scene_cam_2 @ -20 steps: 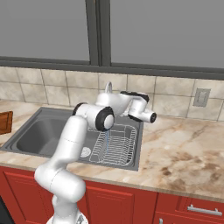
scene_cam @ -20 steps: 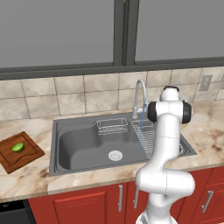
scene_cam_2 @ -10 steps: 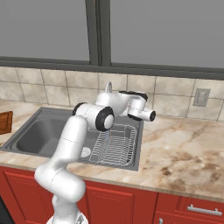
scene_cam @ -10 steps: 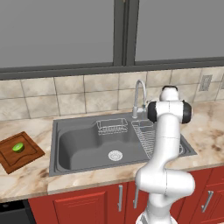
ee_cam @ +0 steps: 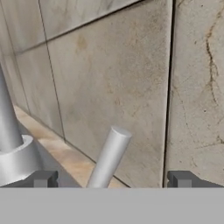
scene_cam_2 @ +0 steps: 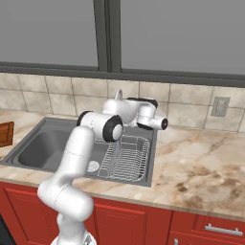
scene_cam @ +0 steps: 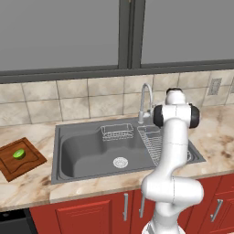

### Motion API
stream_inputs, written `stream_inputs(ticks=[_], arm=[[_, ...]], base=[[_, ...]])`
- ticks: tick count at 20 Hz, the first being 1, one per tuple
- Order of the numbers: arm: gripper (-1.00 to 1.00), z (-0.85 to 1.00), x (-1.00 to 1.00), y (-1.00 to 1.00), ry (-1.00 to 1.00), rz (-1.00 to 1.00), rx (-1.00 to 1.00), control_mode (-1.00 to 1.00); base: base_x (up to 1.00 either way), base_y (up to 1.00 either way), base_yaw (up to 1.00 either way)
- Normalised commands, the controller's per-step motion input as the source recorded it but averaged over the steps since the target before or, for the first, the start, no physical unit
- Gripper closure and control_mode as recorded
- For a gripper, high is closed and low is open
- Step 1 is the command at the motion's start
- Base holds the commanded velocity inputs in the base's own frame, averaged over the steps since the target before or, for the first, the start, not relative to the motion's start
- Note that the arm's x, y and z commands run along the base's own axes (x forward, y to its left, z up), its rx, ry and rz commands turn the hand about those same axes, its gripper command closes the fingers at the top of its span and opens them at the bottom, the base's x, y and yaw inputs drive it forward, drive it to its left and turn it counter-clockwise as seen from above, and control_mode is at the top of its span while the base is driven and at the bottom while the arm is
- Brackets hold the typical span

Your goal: Pick the kiwi from the sink and place it on the cutting board to airdry. Then turn off the sink faucet.

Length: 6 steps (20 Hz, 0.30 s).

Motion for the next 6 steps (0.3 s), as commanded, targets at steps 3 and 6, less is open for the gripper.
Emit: stream_inputs(ticks=[3,6], arm=[[-1.00,0.23,0.42,1.00,-0.06,0.06,-0.19,-1.00],[-1.00,0.21,0.42,1.00,-0.06,0.06,-0.20,-1.00]], base=[[0.00,0.00,0.00],[0.00,0.00,0.00]])
